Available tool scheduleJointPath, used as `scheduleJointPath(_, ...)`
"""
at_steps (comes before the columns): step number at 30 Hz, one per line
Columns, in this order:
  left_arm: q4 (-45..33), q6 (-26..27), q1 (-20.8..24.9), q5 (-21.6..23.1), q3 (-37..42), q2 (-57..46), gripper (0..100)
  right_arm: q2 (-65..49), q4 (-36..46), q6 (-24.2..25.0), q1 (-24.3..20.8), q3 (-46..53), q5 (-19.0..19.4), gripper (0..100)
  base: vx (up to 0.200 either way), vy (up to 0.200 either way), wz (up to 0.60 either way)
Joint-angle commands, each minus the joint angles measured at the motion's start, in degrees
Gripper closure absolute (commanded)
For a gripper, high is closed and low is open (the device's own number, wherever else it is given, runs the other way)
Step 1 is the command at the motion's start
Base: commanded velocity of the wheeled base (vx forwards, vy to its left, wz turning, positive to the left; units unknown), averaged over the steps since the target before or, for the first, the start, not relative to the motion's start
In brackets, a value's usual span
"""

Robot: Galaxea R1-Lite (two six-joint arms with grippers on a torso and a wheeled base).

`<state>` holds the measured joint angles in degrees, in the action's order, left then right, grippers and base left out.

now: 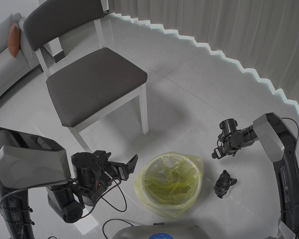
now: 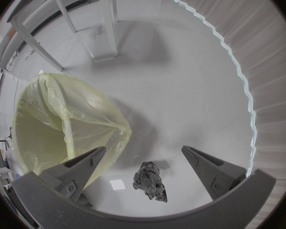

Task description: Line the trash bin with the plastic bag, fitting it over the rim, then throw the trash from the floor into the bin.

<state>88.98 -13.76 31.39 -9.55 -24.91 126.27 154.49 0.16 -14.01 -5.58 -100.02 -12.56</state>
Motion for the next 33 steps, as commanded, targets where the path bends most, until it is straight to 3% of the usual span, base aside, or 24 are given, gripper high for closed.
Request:
scheduleJointPath(1,0.67,-0.04,-0.1,-0.03,-0.06,1.08,0,5.56,2.83,-0.14,0.4,-4.65,-0.8,0,0.0,0.0,0.0)
scheduleJointPath(10,0.67,-0.04,-0.1,-0.03,-0.23,1.96,0,8.9,20.85,0.56,0.4,-14.57,-0.98,0,0.0,0.0,0.0)
scheduleJointPath(33,0.67,-0.04,-0.19,-0.03,-0.32,2.23,0,12.41,29.37,0.74,0.4,-14.57,-2.56,0,0.0,0.0,0.0)
